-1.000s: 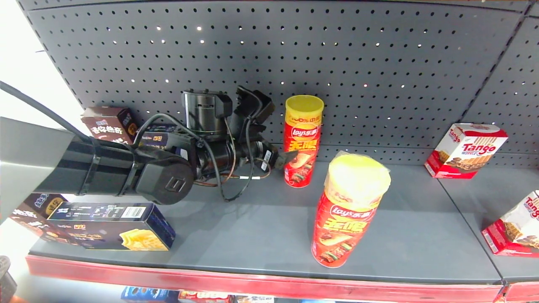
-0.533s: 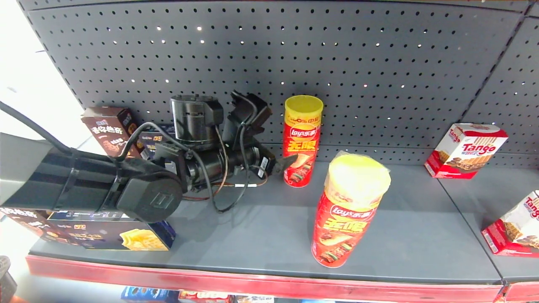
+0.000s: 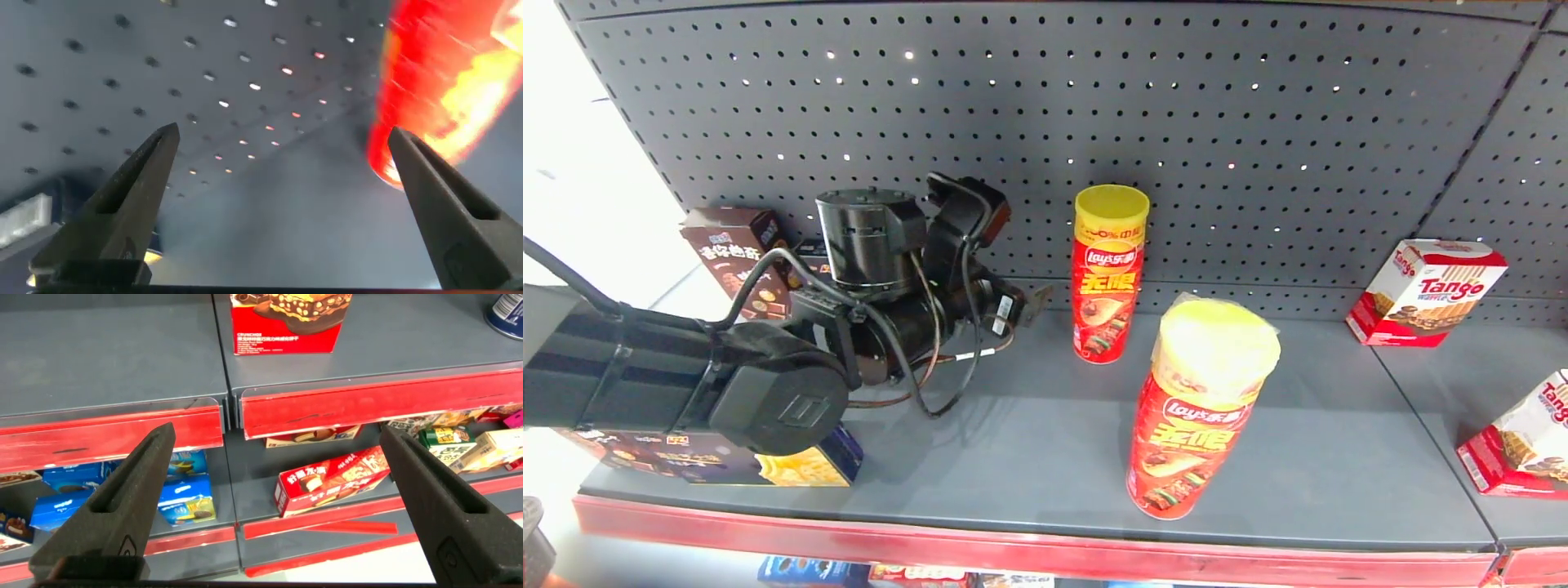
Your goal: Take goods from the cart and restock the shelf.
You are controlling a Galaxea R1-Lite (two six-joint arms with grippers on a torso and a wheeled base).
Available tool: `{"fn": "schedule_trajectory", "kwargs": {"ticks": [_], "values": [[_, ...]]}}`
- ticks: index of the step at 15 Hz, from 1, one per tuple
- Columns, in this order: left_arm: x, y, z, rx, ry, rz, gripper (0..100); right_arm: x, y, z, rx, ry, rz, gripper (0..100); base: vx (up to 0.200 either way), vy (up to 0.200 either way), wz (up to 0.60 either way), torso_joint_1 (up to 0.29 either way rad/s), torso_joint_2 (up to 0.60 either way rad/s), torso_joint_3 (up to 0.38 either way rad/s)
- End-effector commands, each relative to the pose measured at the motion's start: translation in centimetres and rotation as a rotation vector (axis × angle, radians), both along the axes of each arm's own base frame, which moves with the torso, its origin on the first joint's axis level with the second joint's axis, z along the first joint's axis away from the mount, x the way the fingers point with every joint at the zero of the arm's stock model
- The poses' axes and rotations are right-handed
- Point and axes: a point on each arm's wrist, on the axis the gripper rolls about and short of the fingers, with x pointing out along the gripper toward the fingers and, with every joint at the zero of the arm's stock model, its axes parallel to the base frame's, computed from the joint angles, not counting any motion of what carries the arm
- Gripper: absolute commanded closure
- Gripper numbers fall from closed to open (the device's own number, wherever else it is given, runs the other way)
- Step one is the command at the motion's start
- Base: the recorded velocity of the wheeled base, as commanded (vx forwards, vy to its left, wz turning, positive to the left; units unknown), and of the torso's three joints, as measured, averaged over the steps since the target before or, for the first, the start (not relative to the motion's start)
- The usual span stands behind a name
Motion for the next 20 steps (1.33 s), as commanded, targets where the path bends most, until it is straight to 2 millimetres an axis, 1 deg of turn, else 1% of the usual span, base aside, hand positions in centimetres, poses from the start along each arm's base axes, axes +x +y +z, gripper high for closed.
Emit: {"fn": "schedule_trajectory", "kwargs": {"ticks": [1, 2, 5, 10, 14, 16, 17, 18, 19, 20], "values": [[1.6, -0.8, -0.5, 0.009, 0.01, 0.024, 0, 0.0, 0.0, 0.0, 0.001, 0.002, 0.0, 0, 0.0, 0.0, 0.0, 0.0, 0.0, 0.0], [2.1, -1.3, -0.8, 0.012, 0.015, 0.021, 0, 0.0, 0.0, 0.0, 0.001, 0.002, 0.0, 0, 0.0, 0.0, 0.0, 0.0, 0.0, 0.0], [2.2, -2.1, -1.6, 0.021, 0.03, 0.004, 0, 0.0, 0.0, 0.0, 0.001, 0.002, 0.0, 0, 0.0, 0.0, 0.0, 0.0, 0.0, 0.0], [2.3, -3.4, -1.6, 0.022, 0.036, -0.022, 0, 0.0, 0.0, 0.0, 0.0, 0.0, 0.0, 0, 0.0, 0.0, 0.0, 0.0, 0.0, 0.0], [2.3, -3.4, -1.4, 0.014, 0.037, -0.018, 0, 0.0, 0.0, 0.0, 0.0, 0.0, 0.0, 0, 0.0, 0.0, 0.0, 0.0, 0.0, 0.0], [1.1, -1.1, 1.6, 0.014, -0.022, 0.011, 0, 0.0, 0.0, 0.0, 0.001, 0.0, 0.001, 0, 0.0, 0.0, 0.0, 0.0, 0.0, 0.0], [0.6, -0.2, 2.7, 0.021, -0.041, 0.026, 0, 0.0, 0.0, 0.0, 0.0, 0.0, 0.0, 0, 0.0, 0.0, 0.0, 0.0, 0.0, 0.0], [0.4, 0.2, 3.0, 0.018, -0.046, 0.034, 0, 0.0, 0.0, 0.0, 0.0, 0.0, 0.0, 0, 0.0, 0.0, 0.0, 0.0, 0.0, 0.0], [-0.2, 1.0, 3.8, 0.009, -0.06, 0.049, 0, 0.0, 0.0, 0.0, 0.001, 0.002, 0.0, 0, 0.0, 0.0, 0.0, 0.0, 0.0, 0.0], [-1.0, 2.2, 4.1, 0.009, -0.06, 0.091, 0, 0.0, 0.0, 0.0, 0.0, -0.001, 0.0, 0, 0.0, 0.0, 0.0, 0.0, 0.0, 0.0]]}}
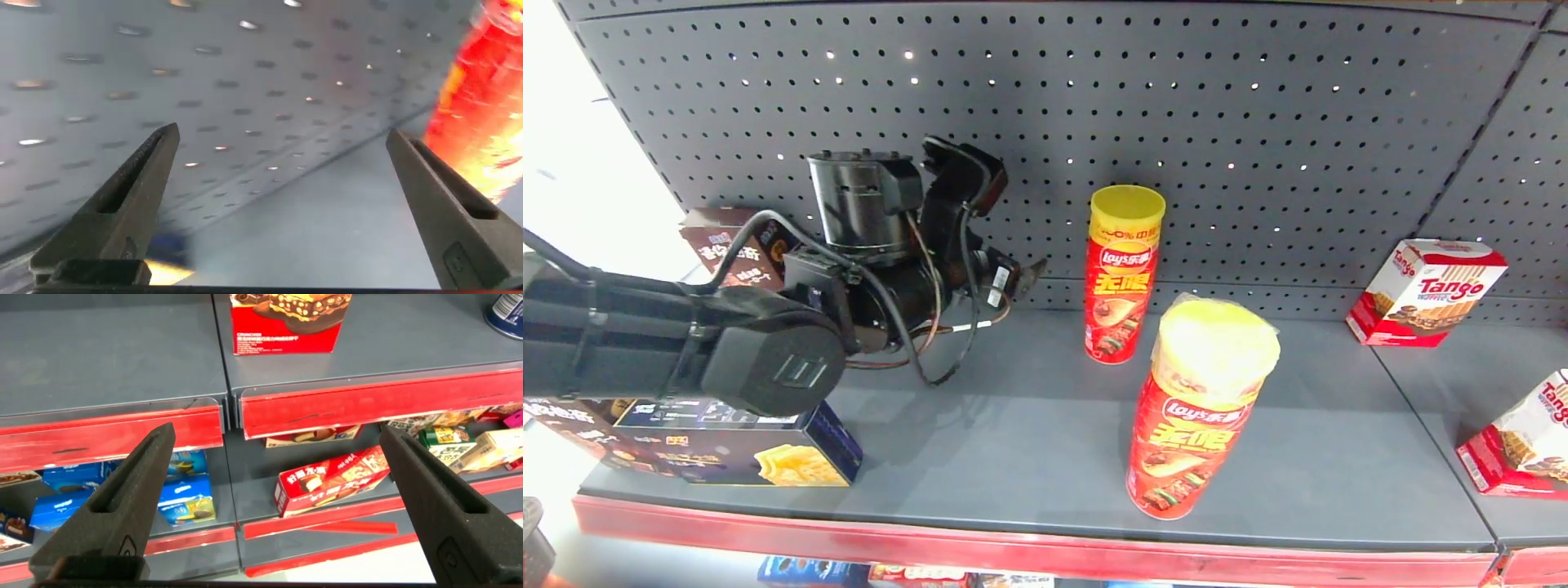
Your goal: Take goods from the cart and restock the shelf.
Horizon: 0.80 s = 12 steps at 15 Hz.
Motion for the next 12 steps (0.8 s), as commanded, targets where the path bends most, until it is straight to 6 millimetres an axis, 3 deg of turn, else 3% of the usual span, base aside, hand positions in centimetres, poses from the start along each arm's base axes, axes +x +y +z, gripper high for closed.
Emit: {"fn": "schedule_trajectory", "kwargs": {"ticks": [1, 3, 9, 10, 11, 12], "values": [[-2.4, 2.4, 1.6, -0.016, -0.026, 0.057, 0, 0.0, 0.0, 0.0, 0.0, 0.001, 0.0, 0, 0.0, 0.0, 0.0, 0.0, 0.0, 0.0], [-3.8, 3.7, 1.2, -0.019, -0.011, 0.081, 0, 0.0, 0.0, 0.0, 0.0, 0.0, 0.0, 0, 0.0, 0.0, 0.0, 0.0, 0.0, 0.0], [-4.3, 4.6, 0.6, -0.045, -0.047, 0.098, 0, 0.0, 0.0, 0.0, -0.004, 0.006, 0.043, 0, 0.0, 0.0, 0.0, 0.0, 0.0, 0.0], [-4.4, 4.5, 0.6, -0.052, -0.061, 0.095, 0, -0.1, 0.1, 1.6, -0.018, -0.051, 0.077, 0, 0.0, 0.0, 0.0, 0.0, 0.0, 0.0], [-4.4, 4.6, 0.5, -0.053, -0.062, 0.095, 0, 0.7, -0.1, 8.2, -0.022, -0.113, 0.084, 0, 0.0, 0.0, 0.0, 0.0, 0.0, 0.0], [-4.4, 4.6, 0.5, -0.054, -0.065, 0.093, 0, 2.1, -0.3, 10.3, -0.01, -0.083, 0.09, 0, 0.0, 0.0, 0.0, 0.0, 0.0, 0.0]]}}
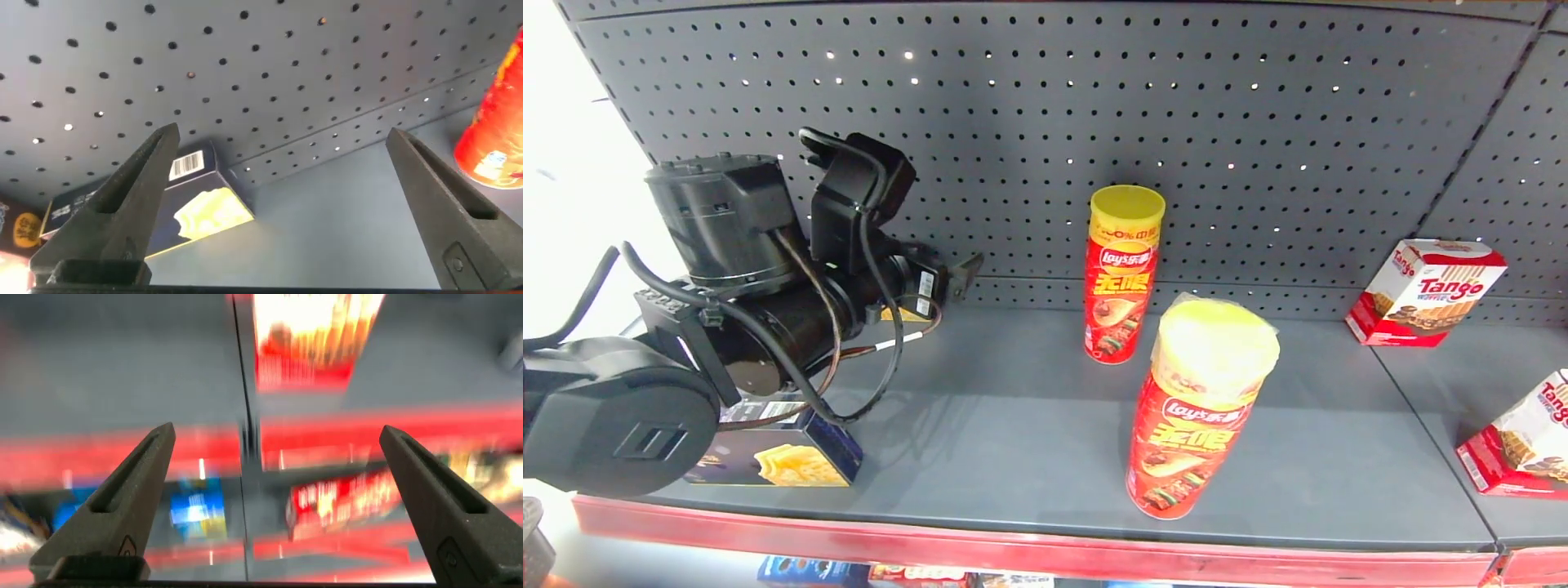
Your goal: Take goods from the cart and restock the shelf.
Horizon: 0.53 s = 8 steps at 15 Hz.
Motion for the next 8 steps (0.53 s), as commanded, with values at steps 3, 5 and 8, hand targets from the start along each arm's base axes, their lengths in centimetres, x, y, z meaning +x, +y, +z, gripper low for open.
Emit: {"fn": "schedule_trajectory", "kwargs": {"ticks": [3, 5, 8], "values": [[-0.1, 0.1, 0.0, -0.006, -0.013, 0.0, 0, 6.9, -0.7, 11.9, -0.154, 0.1, 0.138, 0, 0.0, 0.0, 0.0, 0.0, 0.0, 0.0], [-0.2, 0.1, -0.3, -0.003, -0.007, -0.001, 0, 9.1, -0.3, 11.9, -0.23, 0.173, 0.25, 0, 0.0, 0.0, 0.0, 0.0, 0.0, 0.0], [-0.1, 0.1, -0.4, -0.004, -0.008, 0.002, 0, 11.2, 2.3, 10.0, -0.243, 0.275, 0.514, 0, 0.0, 0.0, 0.0, 0.0, 0.0, 0.0]]}}
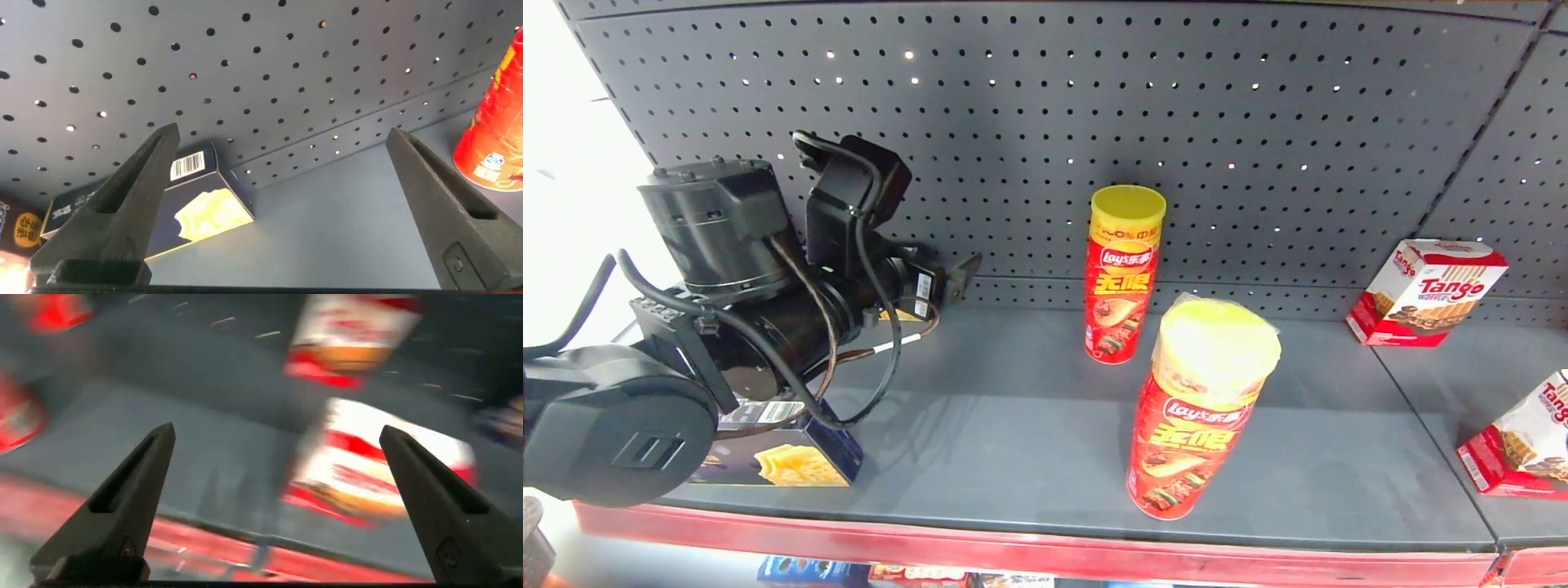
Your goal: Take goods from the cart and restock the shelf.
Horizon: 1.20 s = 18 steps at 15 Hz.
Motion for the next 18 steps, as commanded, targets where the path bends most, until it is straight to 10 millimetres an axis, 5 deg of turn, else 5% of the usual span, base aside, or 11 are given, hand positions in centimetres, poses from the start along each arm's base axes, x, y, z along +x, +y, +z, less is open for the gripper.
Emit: {"fn": "schedule_trajectory", "kwargs": {"ticks": [1, 6, 18], "values": [[0.1, 0.0, -0.1, 0.001, 0.003, 0.002, 0, 3.6, 2.3, -1.8, -0.039, 0.175, 0.203, 0, 0.0, 0.0, 0.0, 0.0, 0.0, 0.0], [0.7, 0.3, -0.3, 0.003, 0.007, 0.016, 0, 8.7, 5.9, -4.4, -0.036, 0.181, 0.329, 0, 0.0, 0.0, 0.0, 0.0, 0.0, 0.0], [1.4, 0.2, -0.7, 0.007, 0.015, 0.023, 0, 11.1, 10.0, -4.0, -0.015, 0.217, 0.419, 0, 0.0, 0.0, 0.0, 0.0, 0.0, 0.0]]}}
